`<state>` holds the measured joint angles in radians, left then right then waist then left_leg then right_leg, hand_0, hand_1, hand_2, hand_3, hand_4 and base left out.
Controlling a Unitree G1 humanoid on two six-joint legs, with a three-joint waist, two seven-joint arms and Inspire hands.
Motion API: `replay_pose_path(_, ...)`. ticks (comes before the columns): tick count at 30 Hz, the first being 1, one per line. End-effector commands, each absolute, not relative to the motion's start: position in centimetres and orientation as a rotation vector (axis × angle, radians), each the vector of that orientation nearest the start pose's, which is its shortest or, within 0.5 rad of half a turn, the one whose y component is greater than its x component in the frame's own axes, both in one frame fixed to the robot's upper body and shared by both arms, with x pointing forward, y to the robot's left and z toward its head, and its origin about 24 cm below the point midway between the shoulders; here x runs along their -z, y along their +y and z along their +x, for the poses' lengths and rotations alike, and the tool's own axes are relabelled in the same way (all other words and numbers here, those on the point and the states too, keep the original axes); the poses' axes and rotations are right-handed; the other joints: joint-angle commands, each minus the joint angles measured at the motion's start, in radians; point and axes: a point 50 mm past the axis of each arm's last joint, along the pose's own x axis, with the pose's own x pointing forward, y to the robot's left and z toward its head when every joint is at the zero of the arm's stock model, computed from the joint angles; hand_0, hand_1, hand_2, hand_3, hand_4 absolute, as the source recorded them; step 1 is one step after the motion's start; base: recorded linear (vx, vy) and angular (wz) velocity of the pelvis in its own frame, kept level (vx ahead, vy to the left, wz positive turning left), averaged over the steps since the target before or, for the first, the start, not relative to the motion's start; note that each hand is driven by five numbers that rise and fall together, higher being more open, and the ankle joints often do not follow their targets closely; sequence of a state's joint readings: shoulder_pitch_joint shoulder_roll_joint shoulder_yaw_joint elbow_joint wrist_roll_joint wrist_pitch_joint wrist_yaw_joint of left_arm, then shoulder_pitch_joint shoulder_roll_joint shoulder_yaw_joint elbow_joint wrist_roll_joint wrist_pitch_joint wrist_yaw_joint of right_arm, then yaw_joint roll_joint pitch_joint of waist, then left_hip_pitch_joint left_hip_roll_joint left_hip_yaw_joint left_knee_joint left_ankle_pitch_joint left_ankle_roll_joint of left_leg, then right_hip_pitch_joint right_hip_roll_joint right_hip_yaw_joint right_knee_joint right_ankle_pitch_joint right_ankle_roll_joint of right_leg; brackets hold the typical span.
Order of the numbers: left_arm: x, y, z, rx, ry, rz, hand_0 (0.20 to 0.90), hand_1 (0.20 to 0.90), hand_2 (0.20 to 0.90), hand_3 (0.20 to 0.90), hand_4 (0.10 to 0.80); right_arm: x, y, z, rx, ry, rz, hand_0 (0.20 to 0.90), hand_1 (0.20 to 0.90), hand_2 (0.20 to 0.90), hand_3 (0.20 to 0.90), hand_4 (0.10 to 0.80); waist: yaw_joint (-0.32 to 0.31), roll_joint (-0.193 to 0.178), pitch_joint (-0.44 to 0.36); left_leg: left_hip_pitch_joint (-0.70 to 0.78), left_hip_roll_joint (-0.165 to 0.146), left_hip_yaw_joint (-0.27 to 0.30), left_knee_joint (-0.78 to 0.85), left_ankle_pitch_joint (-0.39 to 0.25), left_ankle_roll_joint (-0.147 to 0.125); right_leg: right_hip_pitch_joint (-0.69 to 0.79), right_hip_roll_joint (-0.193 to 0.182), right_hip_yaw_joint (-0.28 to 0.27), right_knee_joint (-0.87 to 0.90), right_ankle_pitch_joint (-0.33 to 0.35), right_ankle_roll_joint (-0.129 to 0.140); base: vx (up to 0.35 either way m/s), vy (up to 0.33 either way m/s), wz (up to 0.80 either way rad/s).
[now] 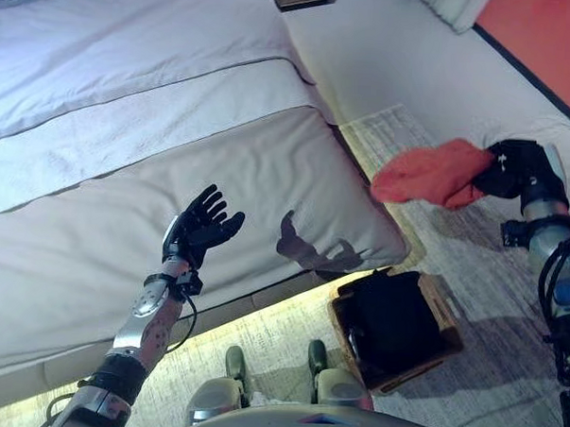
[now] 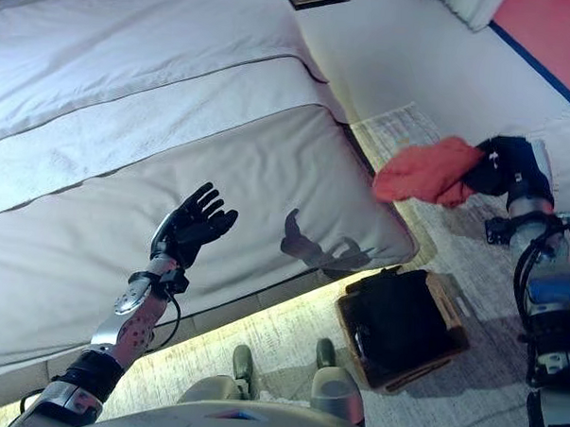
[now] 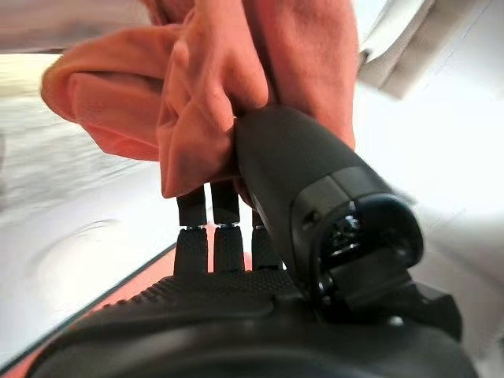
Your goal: Pick up the clothes from the bed and place them into the basket
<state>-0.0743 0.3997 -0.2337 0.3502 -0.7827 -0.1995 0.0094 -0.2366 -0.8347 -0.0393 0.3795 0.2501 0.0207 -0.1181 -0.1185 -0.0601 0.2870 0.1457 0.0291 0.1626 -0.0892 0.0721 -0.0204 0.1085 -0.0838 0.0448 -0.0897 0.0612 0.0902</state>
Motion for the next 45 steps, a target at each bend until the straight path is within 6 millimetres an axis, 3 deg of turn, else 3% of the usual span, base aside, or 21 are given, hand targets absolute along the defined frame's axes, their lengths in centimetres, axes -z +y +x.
replay_pose_path(1, 0.3, 20.5, 25.7, 0.001, 0.114, -0.317, 0.900, 0.900, 0.900, 0.900, 0.800, -15.6, -34.5, 28.1, 0.343, -0.143, -0.568, 0.300, 0.300, 0.300, 0.200, 0.100, -0.007, 0.009, -0.171, 0.003, -0.003, -0.017, 0.002, -0.102, 0.017, -0.060, 0.045, 0.019, 0.053, 0.011, -0.021, 0.001, -0.008, -0.27)
replay_pose_path(12, 0.9, 18.7, 25.8, 0.048, 0.130, -0.341, 0.900, 0.900, 0.900, 0.900, 0.800, -6.2, -35.7, 25.3, 0.489, 0.125, -0.399, 0.300, 0.300, 0.300, 0.200, 0.100, -0.049, 0.027, -0.166, 0.019, 0.011, 0.023, 0.002, -0.112, 0.014, -0.067, 0.069, 0.075, 0.038, 0.028, -0.021, -0.014, -0.022, -0.19)
replay_pose_path(23, 0.5, 17.3, 26.4, 0.125, 0.138, -0.306, 0.900, 0.900, 0.900, 0.900, 0.800, -3.0, -34.9, 25.7, 0.496, 0.268, -0.397, 0.300, 0.300, 0.300, 0.200, 0.100, -0.046, 0.071, -0.143, 0.013, 0.013, 0.035, 0.002, -0.111, 0.004, -0.085, 0.061, 0.068, 0.031, 0.036, -0.017, -0.016, -0.071, -0.03)
replay_pose_path(24, 0.5, 17.2, 26.4, 0.132, 0.141, -0.304, 0.900, 0.900, 0.900, 0.900, 0.800, -2.9, -34.7, 25.9, 0.491, 0.269, -0.408, 0.900, 0.900, 0.900, 0.900, 0.800, -0.044, 0.077, -0.140, 0.012, 0.012, 0.035, 0.002, -0.110, 0.003, -0.085, 0.059, 0.065, 0.029, 0.037, -0.017, -0.015, -0.068, -0.01)
replay_pose_path(29, 0.5, 16.8, 26.4, 0.156, 0.145, -0.312, 0.900, 0.900, 0.900, 0.900, 0.800, -3.4, -34.6, 26.7, 0.529, 0.250, -0.448, 0.900, 0.900, 0.900, 0.900, 0.800, -0.042, 0.110, -0.129, 0.007, 0.008, 0.029, 0.002, -0.108, -0.001, -0.089, 0.053, 0.058, 0.021, 0.039, -0.015, -0.002, -0.033, 0.00)
replay_pose_path(34, 0.7, 16.7, 26.1, 0.158, 0.142, -0.324, 0.900, 0.900, 0.900, 0.900, 0.800, -3.2, -34.3, 26.4, 0.515, 0.248, -0.486, 0.900, 0.900, 0.900, 0.900, 0.800, -0.047, 0.132, -0.124, 0.005, 0.004, 0.024, 0.002, -0.110, -0.002, -0.088, 0.048, 0.055, 0.013, 0.041, -0.012, 0.000, 0.000, 0.00)
replay_pose_path(45, 0.1, 17.9, 26.2, 0.114, 0.117, -0.309, 0.900, 0.900, 0.900, 0.900, 0.800, -1.8, -34.9, 24.8, 0.560, 0.332, -0.503, 0.900, 0.900, 0.900, 0.900, 0.800, -0.044, 0.112, -0.126, -0.004, 0.009, 0.019, 0.002, -0.109, -0.003, -0.097, 0.048, 0.055, 0.014, 0.043, -0.011, 0.008, -0.030, 0.00)
